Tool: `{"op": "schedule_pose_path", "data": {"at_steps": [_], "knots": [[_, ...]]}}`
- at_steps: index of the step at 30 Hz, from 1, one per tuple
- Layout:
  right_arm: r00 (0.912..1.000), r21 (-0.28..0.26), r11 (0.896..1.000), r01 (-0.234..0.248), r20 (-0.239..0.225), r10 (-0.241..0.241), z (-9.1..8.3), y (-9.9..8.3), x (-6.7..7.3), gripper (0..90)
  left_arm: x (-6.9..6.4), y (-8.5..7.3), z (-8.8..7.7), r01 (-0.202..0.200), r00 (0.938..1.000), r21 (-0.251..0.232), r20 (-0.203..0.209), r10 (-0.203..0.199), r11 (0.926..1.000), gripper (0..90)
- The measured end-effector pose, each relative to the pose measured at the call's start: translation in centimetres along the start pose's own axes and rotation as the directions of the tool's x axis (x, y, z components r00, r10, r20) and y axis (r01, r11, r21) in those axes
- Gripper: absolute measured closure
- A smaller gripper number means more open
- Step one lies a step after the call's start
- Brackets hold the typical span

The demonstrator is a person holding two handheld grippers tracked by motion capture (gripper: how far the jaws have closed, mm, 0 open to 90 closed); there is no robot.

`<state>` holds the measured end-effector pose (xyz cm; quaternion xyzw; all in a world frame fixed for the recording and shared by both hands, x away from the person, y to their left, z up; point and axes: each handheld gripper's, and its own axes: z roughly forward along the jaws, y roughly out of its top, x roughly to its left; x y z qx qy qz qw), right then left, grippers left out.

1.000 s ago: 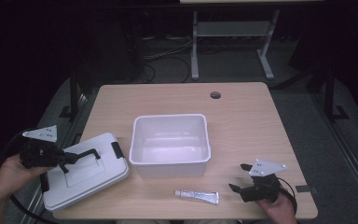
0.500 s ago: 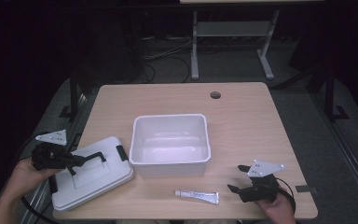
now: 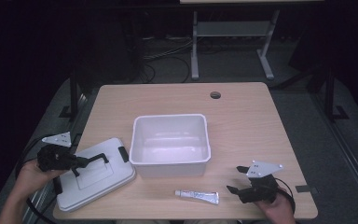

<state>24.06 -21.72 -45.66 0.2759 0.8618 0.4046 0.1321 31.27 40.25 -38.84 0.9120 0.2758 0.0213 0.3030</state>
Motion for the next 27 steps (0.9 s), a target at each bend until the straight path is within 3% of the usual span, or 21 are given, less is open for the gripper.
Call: {"op": "schedule_pose_path", "data": {"at_steps": [16,19,27], "knots": [[0.9980,0.021,0.999,0.040,-0.049,-0.039,0.2,1.0,0.9,22.2,0.7,-1.0,0.5,0.034,0.9992,0.005,0.022,-0.034,0.9994,82.9],[0.9968,0.025,0.998,0.055,-0.059,-0.053,0.2,1.1,1.1,22.2,0.6,-0.8,0.5,0.046,0.9987,0.005,0.019,-0.046,0.9989,72.6],[0.9934,0.040,0.996,0.074,-0.091,-0.070,0.1,1.4,1.8,22.2,0.6,-0.5,0.3,0.047,0.9989,-0.006,0.003,-0.047,0.9989,64.3]]}}
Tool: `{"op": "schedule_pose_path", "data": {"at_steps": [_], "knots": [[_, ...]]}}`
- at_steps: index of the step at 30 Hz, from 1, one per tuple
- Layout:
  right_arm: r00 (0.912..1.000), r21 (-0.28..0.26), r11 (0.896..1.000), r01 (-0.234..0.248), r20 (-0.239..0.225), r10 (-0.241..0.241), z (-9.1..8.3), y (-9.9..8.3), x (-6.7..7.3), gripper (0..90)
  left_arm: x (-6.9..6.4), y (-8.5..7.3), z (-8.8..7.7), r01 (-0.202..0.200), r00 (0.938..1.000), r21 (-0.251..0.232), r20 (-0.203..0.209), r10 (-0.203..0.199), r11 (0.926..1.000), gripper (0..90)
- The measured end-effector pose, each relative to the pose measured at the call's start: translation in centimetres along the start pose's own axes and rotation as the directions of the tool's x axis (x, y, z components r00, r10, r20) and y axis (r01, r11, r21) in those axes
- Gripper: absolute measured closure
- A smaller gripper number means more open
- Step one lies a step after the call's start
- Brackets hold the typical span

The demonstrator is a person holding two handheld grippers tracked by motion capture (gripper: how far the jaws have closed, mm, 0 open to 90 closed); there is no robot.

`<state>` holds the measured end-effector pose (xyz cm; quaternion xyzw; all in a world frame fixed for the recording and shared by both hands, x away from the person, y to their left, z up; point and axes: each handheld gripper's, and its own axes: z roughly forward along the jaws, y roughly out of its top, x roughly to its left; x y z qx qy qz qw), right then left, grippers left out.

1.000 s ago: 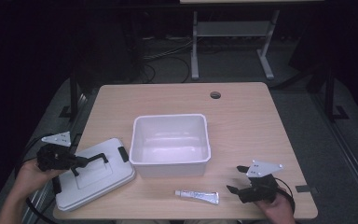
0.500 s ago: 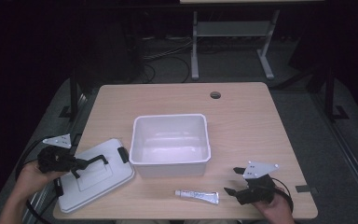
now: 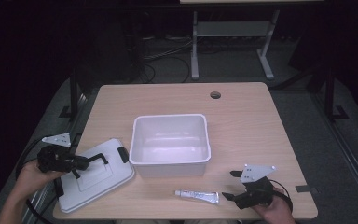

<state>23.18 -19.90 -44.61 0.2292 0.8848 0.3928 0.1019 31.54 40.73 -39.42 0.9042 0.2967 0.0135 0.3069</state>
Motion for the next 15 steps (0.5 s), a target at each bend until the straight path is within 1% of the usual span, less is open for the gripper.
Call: {"op": "schedule_pose_path", "data": {"at_steps": [2,4,6,8,9,12,15], "knots": [[0.9998,0.009,1.000,0.009,-0.017,-0.009,0.1,0.2,0.2,22.2,0.1,0.1,-0.1,0.013,0.9999,0.002,-0.004,-0.013,0.9999,56.8],[0.9993,0.014,1.000,0.020,-0.031,-0.020,0.2,0.5,0.6,22.2,0.0,0.2,-0.2,0.008,0.9999,-0.004,-0.012,-0.008,1.0000,54.5],[0.9981,0.028,0.999,0.034,-0.052,-0.033,0.4,0.8,0.9,22.1,0.0,0.2,-0.3,0.014,0.9997,-0.011,-0.018,-0.014,0.9998,49.8],[0.9967,0.048,0.998,0.050,-0.067,-0.047,0.7,1.2,1.2,22.1,-0.1,0.3,-0.4,0.012,0.9997,-0.015,-0.022,-0.012,0.9998,48.3],[0.9954,0.049,0.997,0.067,-0.073,-0.063,0.9,1.3,1.3,22.1,-0.1,0.3,-0.4,0.012,0.9997,-0.018,-0.023,-0.013,0.9998,47.5],[0.9932,0.062,0.996,0.066,-0.100,-0.060,1.1,1.8,1.8,20.8,-0.1,0.2,-0.5,0.019,0.9996,-0.021,-0.022,-0.020,0.9996,45.7],[0.9894,0.069,0.994,0.086,-0.123,-0.077,1.4,2.1,2.0,19.9,-0.1,0.1,-0.5,0.015,0.9997,-0.018,-0.020,-0.016,0.9997,45.1]]}}
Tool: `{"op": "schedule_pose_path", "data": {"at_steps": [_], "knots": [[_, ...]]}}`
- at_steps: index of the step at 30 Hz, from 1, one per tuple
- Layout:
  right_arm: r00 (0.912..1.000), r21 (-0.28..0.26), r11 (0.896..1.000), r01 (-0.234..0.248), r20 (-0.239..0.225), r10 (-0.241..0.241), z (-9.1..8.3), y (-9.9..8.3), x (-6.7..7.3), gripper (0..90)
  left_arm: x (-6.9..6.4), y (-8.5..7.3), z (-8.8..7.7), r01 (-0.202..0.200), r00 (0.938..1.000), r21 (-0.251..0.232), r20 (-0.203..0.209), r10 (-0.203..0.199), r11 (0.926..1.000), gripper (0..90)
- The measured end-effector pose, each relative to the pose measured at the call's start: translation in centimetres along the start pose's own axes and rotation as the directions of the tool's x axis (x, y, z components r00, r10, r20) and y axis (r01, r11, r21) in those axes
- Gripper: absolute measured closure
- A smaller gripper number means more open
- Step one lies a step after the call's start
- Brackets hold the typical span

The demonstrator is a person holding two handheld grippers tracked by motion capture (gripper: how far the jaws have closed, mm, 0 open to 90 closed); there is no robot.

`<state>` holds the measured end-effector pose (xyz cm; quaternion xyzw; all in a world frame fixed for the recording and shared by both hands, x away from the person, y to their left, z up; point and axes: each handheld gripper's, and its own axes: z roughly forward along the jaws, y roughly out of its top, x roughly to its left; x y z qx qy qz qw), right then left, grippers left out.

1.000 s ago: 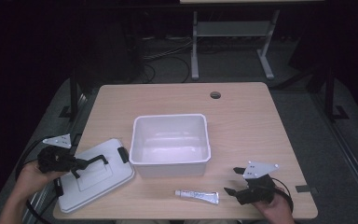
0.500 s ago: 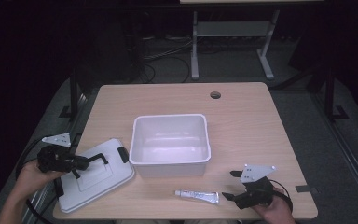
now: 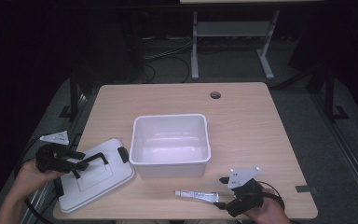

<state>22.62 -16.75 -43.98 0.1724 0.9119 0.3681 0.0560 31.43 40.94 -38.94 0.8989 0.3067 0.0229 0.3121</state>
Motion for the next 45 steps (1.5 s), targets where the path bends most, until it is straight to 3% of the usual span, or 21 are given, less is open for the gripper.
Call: {"op": "schedule_pose_path", "data": {"at_steps": [5,15,26,38,45], "knots": [[0.9995,0.037,0.999,0.024,-0.023,-0.023,0.8,0.7,0.5,18.0,0.0,-0.1,0.0,0.005,1.0000,-0.005,0.004,-0.005,1.0000,45.2],[0.9929,0.060,0.993,0.105,-0.061,-0.102,2.6,2.8,1.4,16.2,0.0,-0.2,-0.4,-0.001,1.0000,-0.011,-0.002,0.001,0.9999,44.4],[0.9893,0.095,0.988,0.122,-0.092,-0.113,3.9,3.7,1.5,15.8,0.1,-0.4,-0.5,0.011,0.9999,-0.022,0.000,-0.011,0.9997,44.8],[0.9858,0.147,0.980,0.138,-0.116,-0.121,5.1,4.4,1.3,25.8,0.1,-0.4,-0.6,0.010,0.9999,-0.025,0.006,-0.010,0.9996,45.9],[0.9820,0.167,0.972,0.164,-0.121,-0.145,5.6,4.7,1.1,36.6,0.3,-0.7,-0.6,0.016,0.9999,-0.026,0.004,-0.016,0.9995,45.3]]}}
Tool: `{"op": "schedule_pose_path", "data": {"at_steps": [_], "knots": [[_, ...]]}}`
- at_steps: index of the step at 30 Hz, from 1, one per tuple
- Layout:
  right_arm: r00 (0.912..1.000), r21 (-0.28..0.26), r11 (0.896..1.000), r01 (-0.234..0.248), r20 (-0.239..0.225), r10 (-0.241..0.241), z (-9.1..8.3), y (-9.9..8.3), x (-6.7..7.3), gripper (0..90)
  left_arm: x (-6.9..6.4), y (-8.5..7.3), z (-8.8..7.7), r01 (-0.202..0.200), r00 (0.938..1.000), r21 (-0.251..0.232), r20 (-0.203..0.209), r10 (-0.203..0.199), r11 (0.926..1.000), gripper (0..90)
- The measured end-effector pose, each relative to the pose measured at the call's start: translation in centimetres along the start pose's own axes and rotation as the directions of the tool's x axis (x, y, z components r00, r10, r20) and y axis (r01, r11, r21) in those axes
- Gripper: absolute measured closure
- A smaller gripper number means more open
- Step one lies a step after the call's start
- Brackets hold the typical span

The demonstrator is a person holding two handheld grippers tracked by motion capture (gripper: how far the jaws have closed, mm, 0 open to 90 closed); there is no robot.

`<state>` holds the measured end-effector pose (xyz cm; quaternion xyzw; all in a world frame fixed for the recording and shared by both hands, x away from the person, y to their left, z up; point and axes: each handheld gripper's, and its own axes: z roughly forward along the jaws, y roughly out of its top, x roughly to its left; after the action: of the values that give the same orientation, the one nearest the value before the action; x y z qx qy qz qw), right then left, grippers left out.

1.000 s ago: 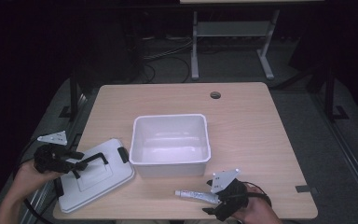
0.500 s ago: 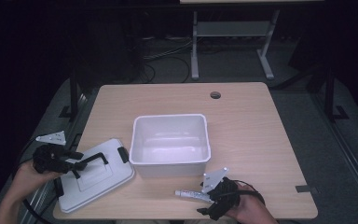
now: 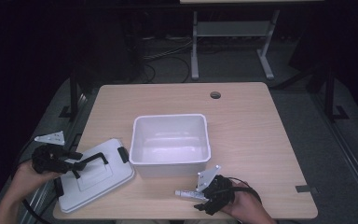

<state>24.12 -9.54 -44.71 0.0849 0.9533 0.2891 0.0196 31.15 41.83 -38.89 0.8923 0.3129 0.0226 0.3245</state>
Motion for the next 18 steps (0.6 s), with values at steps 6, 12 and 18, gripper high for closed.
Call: {"op": "schedule_pose_path", "data": {"at_steps": [6,12,18], "knots": [[1.0000,0.009,1.000,0.003,0.008,-0.003,0.2,0.2,-0.2,44.4,0.0,0.0,0.0,0.006,1.0000,-0.003,-0.002,-0.006,1.0000,44.8],[0.9994,0.030,0.999,0.032,0.012,-0.033,0.3,0.8,-0.2,50.0,0.0,0.0,0.0,0.002,1.0000,-0.002,-0.003,-0.002,1.0000,44.4],[0.9985,0.043,0.998,0.052,0.015,-0.053,0.4,1.1,-0.3,55.7,0.0,0.0,-0.2,0.001,1.0000,-0.004,-0.005,-0.001,1.0000,43.9]]}}
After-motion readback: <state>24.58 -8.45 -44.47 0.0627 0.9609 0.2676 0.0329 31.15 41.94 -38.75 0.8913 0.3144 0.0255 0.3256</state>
